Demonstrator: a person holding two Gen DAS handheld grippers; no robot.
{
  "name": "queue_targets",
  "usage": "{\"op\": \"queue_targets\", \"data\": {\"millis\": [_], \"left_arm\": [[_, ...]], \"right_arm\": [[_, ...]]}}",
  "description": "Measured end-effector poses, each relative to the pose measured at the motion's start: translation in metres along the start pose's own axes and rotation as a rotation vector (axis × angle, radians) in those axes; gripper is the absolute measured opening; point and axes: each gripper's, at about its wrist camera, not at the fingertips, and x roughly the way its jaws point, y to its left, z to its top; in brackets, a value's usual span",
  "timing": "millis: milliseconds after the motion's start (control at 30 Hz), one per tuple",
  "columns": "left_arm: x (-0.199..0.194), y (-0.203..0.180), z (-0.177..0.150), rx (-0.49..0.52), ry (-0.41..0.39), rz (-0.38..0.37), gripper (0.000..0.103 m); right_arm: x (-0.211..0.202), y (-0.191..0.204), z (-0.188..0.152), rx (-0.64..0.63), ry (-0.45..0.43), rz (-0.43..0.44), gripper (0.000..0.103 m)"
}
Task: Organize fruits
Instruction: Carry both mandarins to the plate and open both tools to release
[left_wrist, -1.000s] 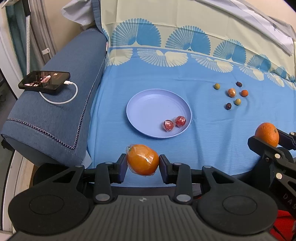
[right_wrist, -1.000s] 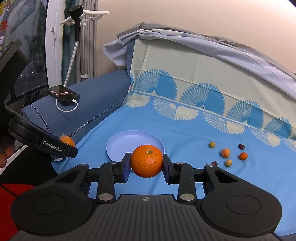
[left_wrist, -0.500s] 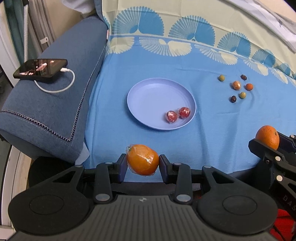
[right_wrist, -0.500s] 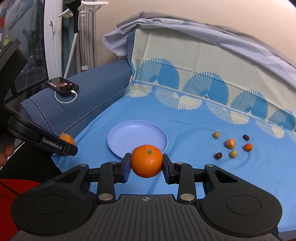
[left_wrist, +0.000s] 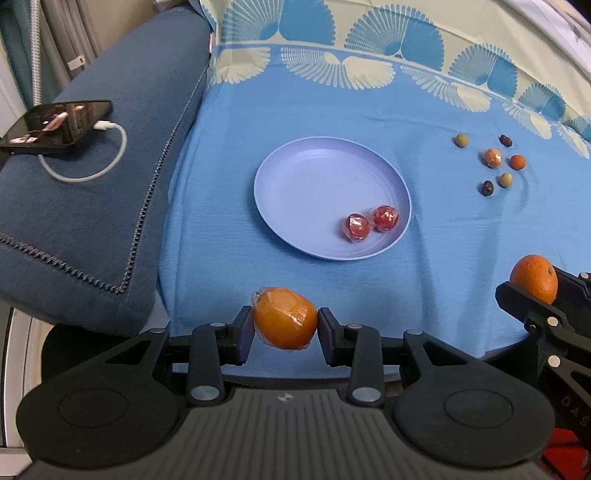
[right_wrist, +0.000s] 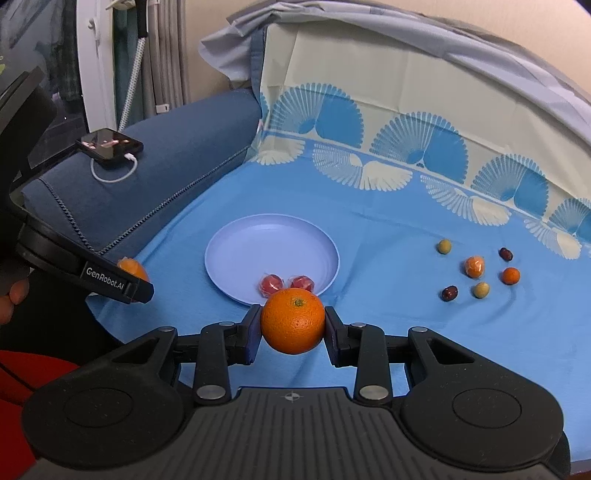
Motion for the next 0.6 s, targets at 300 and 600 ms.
{"op": "queue_targets", "data": {"millis": [300, 600], "left_arm": [[0.040, -0.001, 0.047, 0.015, 0.010, 0.014, 0.041], [0.099, -0.003, 0.116, 0.012, 0.018, 0.018, 0.041]], "right_arm": [[0.053, -0.008, 0.019, 0.004, 0.040, 0.005, 0.036], [0.130, -0.017, 0.050, -0.037, 0.040, 0.003, 0.036]]}}
